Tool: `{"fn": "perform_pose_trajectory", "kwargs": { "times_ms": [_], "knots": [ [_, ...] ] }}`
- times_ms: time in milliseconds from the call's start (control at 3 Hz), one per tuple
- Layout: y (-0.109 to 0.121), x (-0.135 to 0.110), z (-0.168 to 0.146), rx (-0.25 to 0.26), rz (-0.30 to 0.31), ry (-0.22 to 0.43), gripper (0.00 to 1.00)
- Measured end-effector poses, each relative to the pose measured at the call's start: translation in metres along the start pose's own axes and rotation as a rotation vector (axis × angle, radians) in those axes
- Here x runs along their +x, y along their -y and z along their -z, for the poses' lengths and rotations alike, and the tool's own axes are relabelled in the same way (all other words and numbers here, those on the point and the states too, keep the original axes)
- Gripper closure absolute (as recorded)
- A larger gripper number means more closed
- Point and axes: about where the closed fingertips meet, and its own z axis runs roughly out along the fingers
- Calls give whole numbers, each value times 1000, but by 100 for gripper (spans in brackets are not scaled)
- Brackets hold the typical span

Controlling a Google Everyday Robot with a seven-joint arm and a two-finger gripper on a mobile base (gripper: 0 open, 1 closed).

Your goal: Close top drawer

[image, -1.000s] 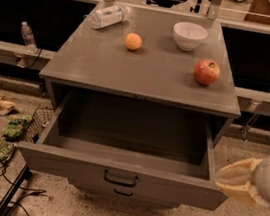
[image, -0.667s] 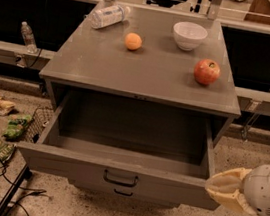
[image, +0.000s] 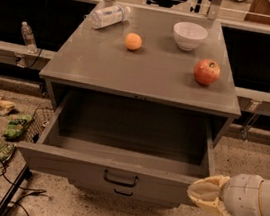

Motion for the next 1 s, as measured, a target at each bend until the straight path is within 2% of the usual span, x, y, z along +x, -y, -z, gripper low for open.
{"fn": "perform_pose_trajectory", "kwargs": {
  "times_ms": [333,667,1000],
  "knots": [
    [0,0,-19,-17,48,35,100],
    [-3,4,-38,-38,71,50,100],
    [-5,13,-58,-51,106,42,100]
  ]
}}
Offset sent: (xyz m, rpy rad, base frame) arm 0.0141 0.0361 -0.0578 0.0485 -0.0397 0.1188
